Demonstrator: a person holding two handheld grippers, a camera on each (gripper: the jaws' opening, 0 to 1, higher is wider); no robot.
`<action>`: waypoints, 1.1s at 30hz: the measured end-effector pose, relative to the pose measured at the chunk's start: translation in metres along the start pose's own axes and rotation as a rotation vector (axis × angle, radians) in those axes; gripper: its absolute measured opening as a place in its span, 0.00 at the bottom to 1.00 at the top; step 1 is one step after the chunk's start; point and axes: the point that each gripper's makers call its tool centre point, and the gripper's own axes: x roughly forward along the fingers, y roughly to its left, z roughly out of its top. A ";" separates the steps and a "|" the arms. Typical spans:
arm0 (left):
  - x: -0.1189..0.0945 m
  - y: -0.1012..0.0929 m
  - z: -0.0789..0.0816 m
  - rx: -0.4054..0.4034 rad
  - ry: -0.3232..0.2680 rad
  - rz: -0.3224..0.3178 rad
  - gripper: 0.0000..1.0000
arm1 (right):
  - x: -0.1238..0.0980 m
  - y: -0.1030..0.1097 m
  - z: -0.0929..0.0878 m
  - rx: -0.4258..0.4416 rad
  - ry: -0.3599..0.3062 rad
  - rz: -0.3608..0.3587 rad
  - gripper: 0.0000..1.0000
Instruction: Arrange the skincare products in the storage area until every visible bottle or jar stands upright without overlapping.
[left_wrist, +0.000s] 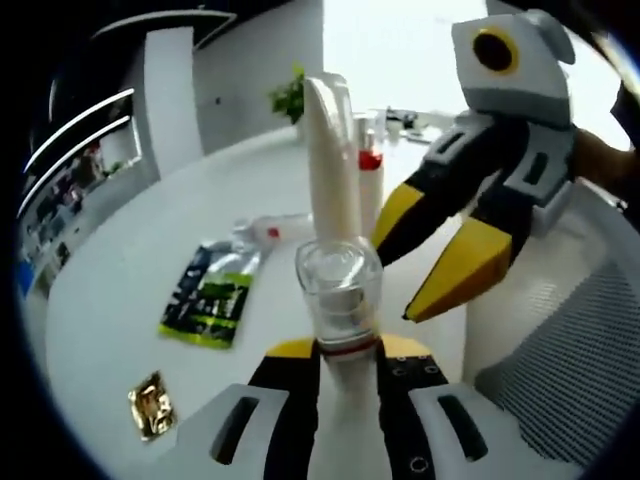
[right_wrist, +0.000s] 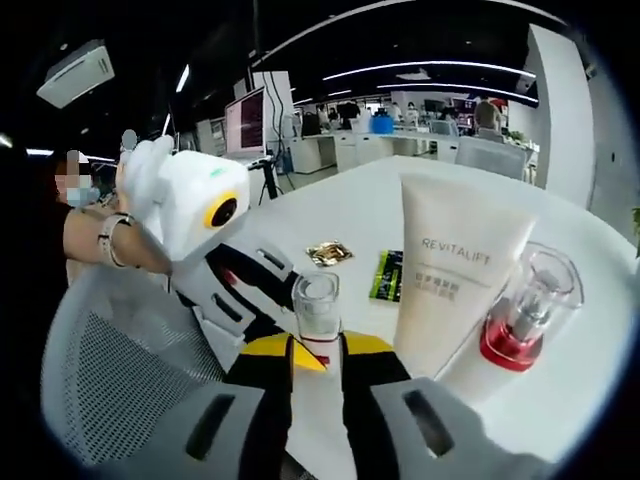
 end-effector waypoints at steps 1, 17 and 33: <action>0.000 0.000 0.000 0.002 -0.001 -0.003 0.18 | 0.001 0.001 -0.002 -0.008 0.015 0.014 0.17; -0.006 0.007 -0.009 0.076 0.042 0.019 0.22 | 0.013 -0.002 -0.017 -0.101 0.121 0.065 0.18; -0.021 -0.010 -0.032 -0.026 0.212 0.006 0.17 | 0.032 -0.001 -0.022 -0.199 0.178 0.102 0.16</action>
